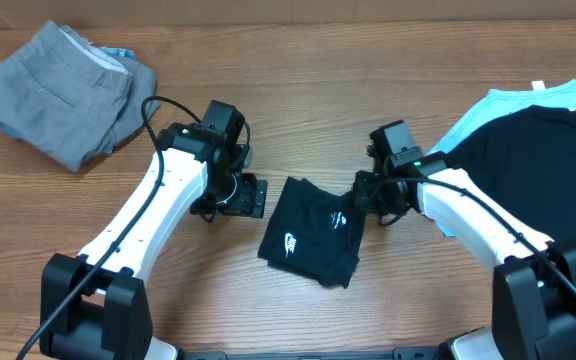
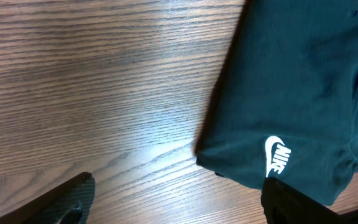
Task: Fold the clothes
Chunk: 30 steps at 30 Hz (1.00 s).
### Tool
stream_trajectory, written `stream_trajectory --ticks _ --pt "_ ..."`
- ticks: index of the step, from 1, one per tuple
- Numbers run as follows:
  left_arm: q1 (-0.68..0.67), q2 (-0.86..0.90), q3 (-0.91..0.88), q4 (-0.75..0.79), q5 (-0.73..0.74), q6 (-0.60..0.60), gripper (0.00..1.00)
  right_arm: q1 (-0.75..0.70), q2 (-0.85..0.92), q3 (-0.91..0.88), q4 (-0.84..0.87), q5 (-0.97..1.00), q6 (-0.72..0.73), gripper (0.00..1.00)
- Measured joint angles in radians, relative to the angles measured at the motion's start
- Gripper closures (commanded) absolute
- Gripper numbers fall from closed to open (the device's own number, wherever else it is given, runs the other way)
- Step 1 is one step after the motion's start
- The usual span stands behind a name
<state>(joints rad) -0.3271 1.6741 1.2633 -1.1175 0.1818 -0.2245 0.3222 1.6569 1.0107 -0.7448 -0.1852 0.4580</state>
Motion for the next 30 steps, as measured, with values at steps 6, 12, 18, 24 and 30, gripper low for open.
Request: stream_trajectory --ticks 6,12,18,24,30 --pt "0.000 0.000 0.000 0.001 0.001 0.000 0.07 -0.048 0.000 -0.002 -0.013 -0.027 -0.019 0.74" --pt "0.000 0.000 0.000 0.013 0.012 0.000 0.07 0.026 0.000 -0.002 0.005 -0.043 -0.045 0.73" --pt "0.000 0.000 0.000 0.014 0.016 0.000 0.07 0.083 0.005 -0.002 -0.001 -0.005 -0.037 0.96" --pt "0.000 0.000 0.000 0.014 0.016 0.000 0.06 0.052 0.008 -0.002 -0.026 0.044 -0.004 0.96" --pt "0.000 0.000 0.000 0.014 0.016 0.000 0.06 -0.039 0.008 -0.003 -0.132 0.084 0.055 0.90"
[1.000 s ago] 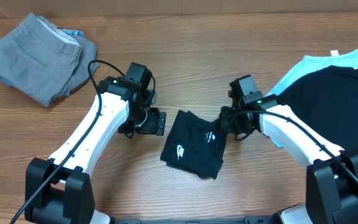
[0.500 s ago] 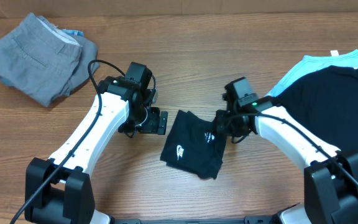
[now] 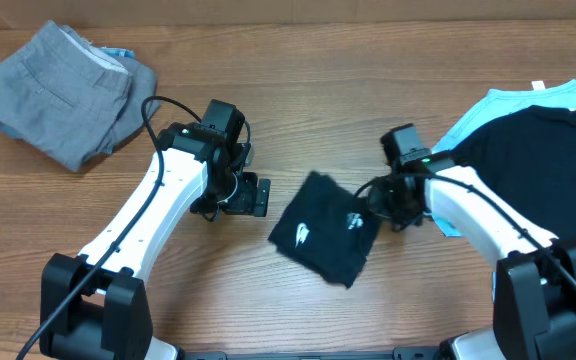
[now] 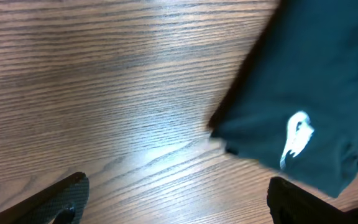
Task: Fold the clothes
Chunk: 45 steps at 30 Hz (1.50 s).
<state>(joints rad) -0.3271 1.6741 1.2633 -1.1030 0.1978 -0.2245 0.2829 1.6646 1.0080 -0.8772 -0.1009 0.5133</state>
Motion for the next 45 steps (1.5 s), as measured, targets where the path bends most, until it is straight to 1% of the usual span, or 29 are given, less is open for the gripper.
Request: stream_trajectory --ticks 3,4,5,9,14,16,17,18,21,23,26,28,29,31,32,33,36,40,42,45 --pt "0.000 0.000 0.000 0.000 0.000 0.000 0.05 -0.036 0.000 0.000 -0.045 0.045 0.046 0.87" --pt "0.000 0.000 0.000 0.000 0.000 0.000 0.05 -0.044 0.000 0.000 -0.046 0.052 0.050 0.83" --pt "0.000 0.000 0.000 0.001 0.000 0.000 0.05 -0.049 0.000 0.000 -0.047 0.053 0.051 0.81" --pt "0.000 0.000 0.000 0.001 0.000 0.000 0.05 -0.053 -0.002 0.000 -0.051 0.018 0.008 0.80" --pt "0.000 0.000 0.000 0.001 0.000 0.000 0.04 -0.053 -0.043 0.000 -0.044 -0.080 -0.053 0.73" --pt "0.000 0.000 0.000 0.001 0.000 0.000 0.04 -0.054 -0.067 0.000 -0.045 -0.103 -0.052 0.62" --pt "0.000 0.000 0.000 0.003 0.000 0.000 0.04 -0.054 -0.077 0.000 -0.037 -0.112 -0.043 0.53" --pt "0.000 0.000 0.000 0.005 0.000 0.000 0.03 -0.054 -0.081 0.000 -0.027 -0.117 -0.034 0.49" --pt "0.000 0.000 0.000 0.014 0.000 0.000 0.04 -0.053 -0.084 0.000 0.018 -0.131 -0.015 0.43" --pt "0.000 0.000 0.000 0.018 0.000 0.000 0.04 -0.052 -0.084 0.000 0.042 -0.132 0.008 0.43" --pt "0.000 0.000 0.000 0.019 0.000 0.000 0.04 -0.046 -0.084 0.000 0.071 -0.129 0.065 0.45" --pt "0.000 0.000 0.000 0.019 0.000 0.000 0.05 -0.038 -0.081 0.000 0.095 -0.127 0.099 0.51" --pt "0.000 0.000 0.000 0.019 0.000 0.000 0.05 -0.033 -0.077 0.000 0.106 -0.127 0.113 0.67" --pt "0.000 0.000 0.000 0.019 0.000 0.000 0.05 -0.024 -0.060 0.000 0.114 -0.127 0.138 0.85" --pt "0.000 0.000 0.000 0.018 0.000 0.000 0.05 -0.021 -0.049 0.000 0.112 -0.127 0.145 0.91" --pt "0.000 0.000 0.000 0.016 0.000 0.000 0.05 -0.019 -0.038 -0.001 0.104 -0.125 0.153 0.93" --pt "0.000 0.000 0.000 0.005 0.000 0.000 0.05 -0.019 -0.019 -0.003 0.049 -0.099 0.171 0.96" --pt "0.000 0.000 0.000 0.002 0.000 0.000 0.02 -0.030 -0.019 -0.005 -0.054 -0.027 0.179 0.96" --pt "0.000 0.000 0.000 0.003 0.003 0.000 0.00 -0.046 -0.019 -0.006 -0.083 -0.005 0.167 0.96" --pt "0.000 0.000 0.000 0.020 0.024 0.003 0.00 -0.059 -0.019 -0.006 -0.101 0.002 0.138 0.96"
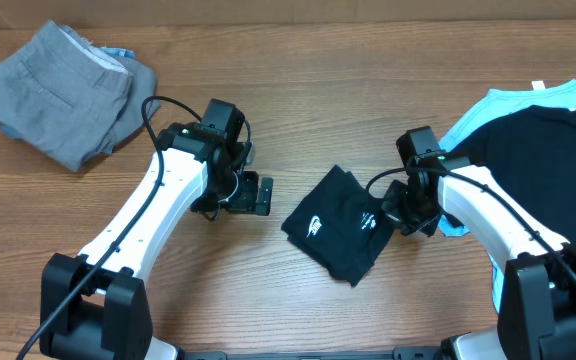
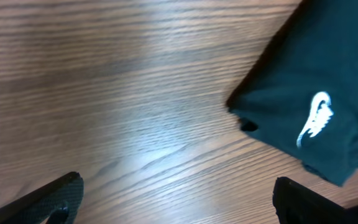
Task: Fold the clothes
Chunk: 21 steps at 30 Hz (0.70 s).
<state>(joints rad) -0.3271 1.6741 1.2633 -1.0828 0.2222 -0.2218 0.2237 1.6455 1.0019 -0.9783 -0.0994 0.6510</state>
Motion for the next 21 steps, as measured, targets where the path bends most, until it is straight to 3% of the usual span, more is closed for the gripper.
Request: stream_trajectory --ticks 9,21 --pt "0.000 0.000 -0.016 0.157 0.226 0.036 0.00 0.000 -0.008 -0.002 0.032 -0.077 -0.126 0.96" --pt "-0.068 0.000 -0.267 0.301 0.491 -0.178 0.03 0.000 -0.061 -0.002 0.198 -0.192 -0.227 0.96"
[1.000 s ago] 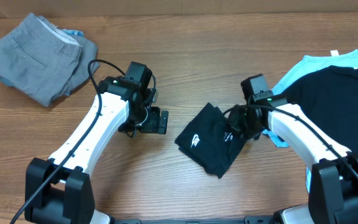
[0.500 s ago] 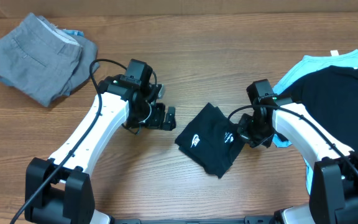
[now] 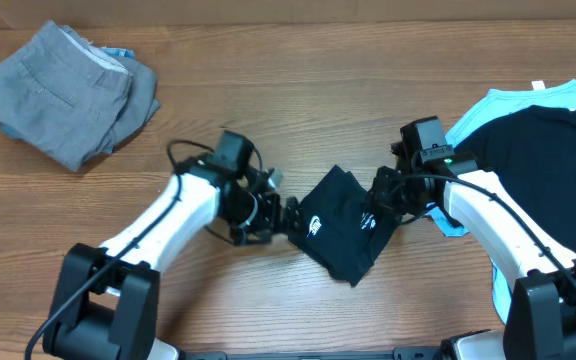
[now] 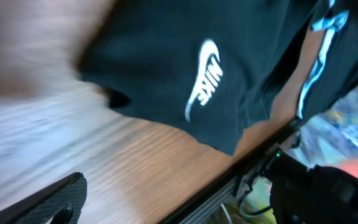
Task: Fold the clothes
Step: 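Grasp the folded black shirt bundle with the left gripper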
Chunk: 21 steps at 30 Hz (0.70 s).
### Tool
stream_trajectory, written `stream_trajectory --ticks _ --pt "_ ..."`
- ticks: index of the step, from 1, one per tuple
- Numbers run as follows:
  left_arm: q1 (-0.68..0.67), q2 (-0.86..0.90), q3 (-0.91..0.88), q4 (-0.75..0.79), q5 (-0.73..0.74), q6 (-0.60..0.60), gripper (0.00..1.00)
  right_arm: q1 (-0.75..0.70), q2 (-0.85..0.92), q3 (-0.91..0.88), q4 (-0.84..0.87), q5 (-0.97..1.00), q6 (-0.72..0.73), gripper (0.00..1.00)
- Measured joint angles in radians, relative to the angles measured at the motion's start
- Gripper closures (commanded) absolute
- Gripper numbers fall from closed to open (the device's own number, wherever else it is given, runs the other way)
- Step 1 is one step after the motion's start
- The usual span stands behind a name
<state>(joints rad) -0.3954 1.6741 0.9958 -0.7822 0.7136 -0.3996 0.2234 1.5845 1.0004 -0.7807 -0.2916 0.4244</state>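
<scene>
A folded black garment (image 3: 336, 228) with a white Nike logo lies on the wooden table (image 3: 298, 90) between the two arms. My left gripper (image 3: 280, 207) sits at its left edge. In the left wrist view the gripper (image 4: 182, 202) is open, the garment (image 4: 166, 56) lies just ahead of the fingers (image 4: 58, 199), and nothing is between them. My right gripper (image 3: 382, 193) rests on the garment's upper right corner. Its jaws are hidden under the wrist.
A folded grey garment (image 3: 63, 88) lies at the far left corner. A pile of black and light-blue clothes (image 3: 538, 140) covers the right side, just behind the right arm. The table's near edge runs close below the black garment.
My left gripper moved right, from a gap away to the black garment's left edge. My right gripper shifted up and left along the garment's right side. The garment stayed put.
The black garment first lay close to my left gripper, with my right gripper at its right corner. At each later moment it lay further right and more turned, with my right gripper still at its edge. My left gripper stayed open and has now come up to it.
</scene>
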Motion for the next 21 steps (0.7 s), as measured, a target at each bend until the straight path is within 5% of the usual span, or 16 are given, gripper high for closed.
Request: stream_trajectory --ticks 9,21 --pt "-0.155 0.000 -0.169 0.392 0.033 -0.356 0.00 0.000 0.004 -0.045 0.067 -0.018 0.002 0.96" --pt "-0.161 0.043 -0.249 0.593 0.032 -0.739 0.03 0.000 0.027 -0.077 0.065 -0.019 0.040 0.96"
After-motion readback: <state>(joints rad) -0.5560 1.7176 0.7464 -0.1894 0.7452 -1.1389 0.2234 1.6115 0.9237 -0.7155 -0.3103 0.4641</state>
